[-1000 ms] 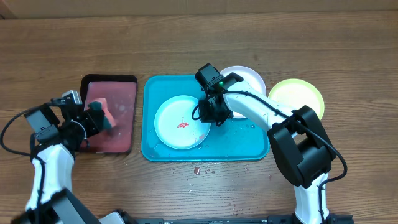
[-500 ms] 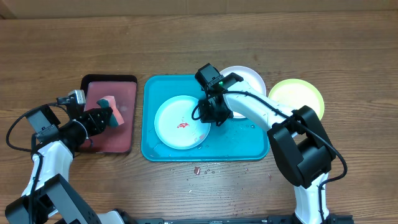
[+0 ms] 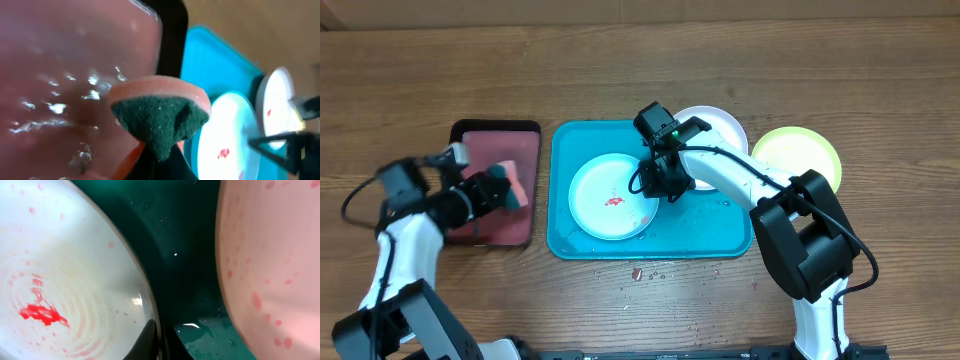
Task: Clean dirty plates on tray and stack at the side
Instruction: 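Scrub the light-blue plate with the sponge in the left gripper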
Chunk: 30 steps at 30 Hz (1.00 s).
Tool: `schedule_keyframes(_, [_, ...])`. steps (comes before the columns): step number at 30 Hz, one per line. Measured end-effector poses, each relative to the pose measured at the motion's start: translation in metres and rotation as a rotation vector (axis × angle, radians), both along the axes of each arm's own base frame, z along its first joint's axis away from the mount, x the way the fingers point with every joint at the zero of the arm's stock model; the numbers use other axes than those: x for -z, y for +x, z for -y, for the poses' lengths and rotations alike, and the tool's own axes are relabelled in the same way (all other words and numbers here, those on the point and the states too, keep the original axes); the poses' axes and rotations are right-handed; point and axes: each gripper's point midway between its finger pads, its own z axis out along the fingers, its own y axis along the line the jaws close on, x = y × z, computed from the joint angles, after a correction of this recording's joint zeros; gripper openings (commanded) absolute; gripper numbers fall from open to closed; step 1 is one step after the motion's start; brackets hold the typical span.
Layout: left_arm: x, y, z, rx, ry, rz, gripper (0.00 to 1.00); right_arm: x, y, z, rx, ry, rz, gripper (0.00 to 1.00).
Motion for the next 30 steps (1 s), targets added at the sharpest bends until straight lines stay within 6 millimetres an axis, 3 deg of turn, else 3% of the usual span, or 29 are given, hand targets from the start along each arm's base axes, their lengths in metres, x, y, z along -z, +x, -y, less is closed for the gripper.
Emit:
schedule_keyframes(5, [-0.022, 0.020, 0.047, 0.153, 0.128, -0.033, 0.04, 0.000, 0.001, 0.000, -0.022, -0.002, 0.009, 0.04])
schedule_keyframes(8, [-0.037, 0.030, 0.087, 0.264, 0.171, 0.009, 0.04, 0.000, 0.001, 0.000, -0.025, -0.003, 0.011, 0.04])
schedule_keyframes(13, [-0.034, 0.020, 0.150, 0.391, 0.188, -0.014, 0.04, 0.000, 0.002, 0.001, -0.028, -0.006, 0.014, 0.04])
schedule_keyframes(18, [-0.012, 0.011, 0.200, 0.409, 0.141, -0.108, 0.04, 0.000, 0.002, 0.001, -0.029, -0.007, 0.015, 0.04])
schedule_keyframes(23, [0.023, 0.000, 0.230, 0.367, 0.099, -0.252, 0.04, 0.000, 0.002, 0.001, -0.031, -0.007, 0.016, 0.04])
schedule_keyframes(27, [0.049, -0.006, 0.239, 0.310, 0.090, -0.349, 0.04, 0.000, 0.002, 0.001, -0.031, -0.007, 0.015, 0.04])
schedule_keyframes(30, [0.065, -0.007, 0.232, 0.260, 0.119, -0.399, 0.04, 0.000, 0.002, 0.001, -0.031, -0.007, 0.015, 0.04])
